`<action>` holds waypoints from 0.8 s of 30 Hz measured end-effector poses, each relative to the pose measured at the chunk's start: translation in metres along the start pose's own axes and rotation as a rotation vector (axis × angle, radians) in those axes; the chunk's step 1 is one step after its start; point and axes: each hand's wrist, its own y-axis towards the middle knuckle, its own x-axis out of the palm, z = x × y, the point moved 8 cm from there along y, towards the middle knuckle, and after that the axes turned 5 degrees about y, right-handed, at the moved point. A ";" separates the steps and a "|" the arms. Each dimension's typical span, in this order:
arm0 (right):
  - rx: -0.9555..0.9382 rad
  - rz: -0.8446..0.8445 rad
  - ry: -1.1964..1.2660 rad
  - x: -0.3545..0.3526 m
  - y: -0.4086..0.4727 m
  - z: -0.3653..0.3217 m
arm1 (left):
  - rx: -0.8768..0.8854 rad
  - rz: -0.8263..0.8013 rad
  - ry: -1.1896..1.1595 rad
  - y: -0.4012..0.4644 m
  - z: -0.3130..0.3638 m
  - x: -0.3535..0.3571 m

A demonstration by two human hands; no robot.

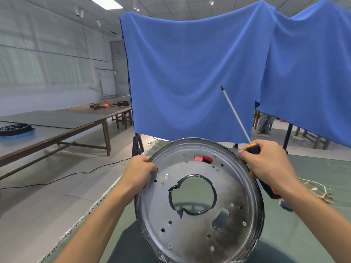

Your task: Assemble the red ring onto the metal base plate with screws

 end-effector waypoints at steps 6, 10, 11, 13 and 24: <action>-0.089 0.072 -0.057 0.000 -0.003 -0.006 | -0.077 -0.277 -0.165 -0.011 0.010 0.017; -0.140 0.069 -0.092 0.001 -0.002 -0.015 | -0.175 -0.231 -0.221 -0.007 0.001 0.016; -0.138 0.065 -0.087 0.002 -0.002 -0.015 | -0.170 -0.206 -0.217 -0.007 0.002 0.015; -0.135 0.063 -0.073 0.003 -0.003 -0.014 | -0.142 -0.156 -0.196 -0.008 0.004 0.012; -0.253 0.142 0.147 -0.019 -0.015 -0.029 | -0.142 -0.067 -0.256 -0.005 -0.004 0.016</action>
